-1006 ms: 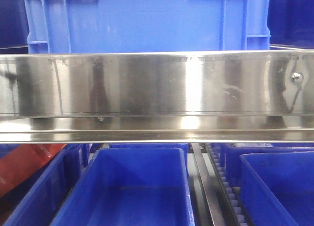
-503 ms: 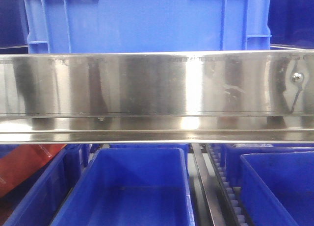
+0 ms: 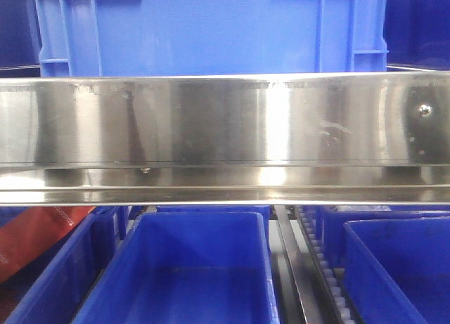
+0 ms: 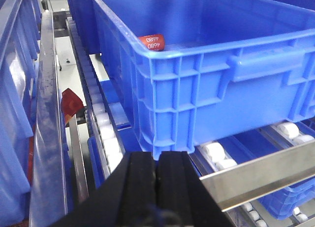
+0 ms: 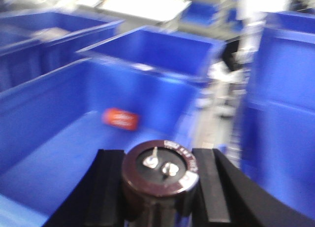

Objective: Place cylindrical capacitor in blue bin on shelf
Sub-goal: 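Lower the capacitor into the blue bin and open the right gripper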

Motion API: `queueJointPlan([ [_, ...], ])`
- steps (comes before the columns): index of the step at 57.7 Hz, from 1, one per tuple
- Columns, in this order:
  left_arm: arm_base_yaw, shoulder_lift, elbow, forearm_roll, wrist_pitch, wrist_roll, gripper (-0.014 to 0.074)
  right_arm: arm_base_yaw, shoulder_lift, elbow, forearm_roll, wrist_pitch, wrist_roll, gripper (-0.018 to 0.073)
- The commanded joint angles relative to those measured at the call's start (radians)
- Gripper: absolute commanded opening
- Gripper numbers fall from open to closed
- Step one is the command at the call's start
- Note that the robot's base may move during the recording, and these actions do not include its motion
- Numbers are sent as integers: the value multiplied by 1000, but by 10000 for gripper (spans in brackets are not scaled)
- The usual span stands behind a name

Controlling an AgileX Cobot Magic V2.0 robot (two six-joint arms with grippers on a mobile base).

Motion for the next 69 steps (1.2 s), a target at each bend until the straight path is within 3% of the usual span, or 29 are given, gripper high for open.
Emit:
queueJointPlan([
  [1, -5, -18, 7, -2, -11, -10, -111, 59, 117, -117, 3, 44, -17, -162],
  [16, -5, -19, 7, -2, -11, -10, -111, 154, 463, -422, 3, 165, -17, -162],
  [37, -5, -19, 7, -39, -11, -10, -111, 154, 698, -465, 21, 169, -13, -153],
  [41, -5, -19, 7, -41, -11, -10, -111, 154, 713, -465, 21, 169, -1, -61],
  [44, -5, -19, 7, -43, -11, -10, -111, 152, 716, -465, 21, 169, 4, 57],
  [51, -5, -19, 7, -49, -11, -10, -111, 150, 717, -465, 21, 169, 7, 438],
  [54, -5, -19, 7, -49, -11, -10, -111, 150, 717, -465, 21, 169, 7, 531],
  [57, -5, -19, 7, -49, -11, -10, -111, 150, 717, -465, 21, 173, 7, 575],
  [61, -5, -19, 7, -49, -11, -10, -111, 150, 710, -465, 21, 176, 7, 566],
  [69, -5, -19, 7, -52, -11, -10, -111, 150, 676, -467, 21, 181, 10, 489],
])
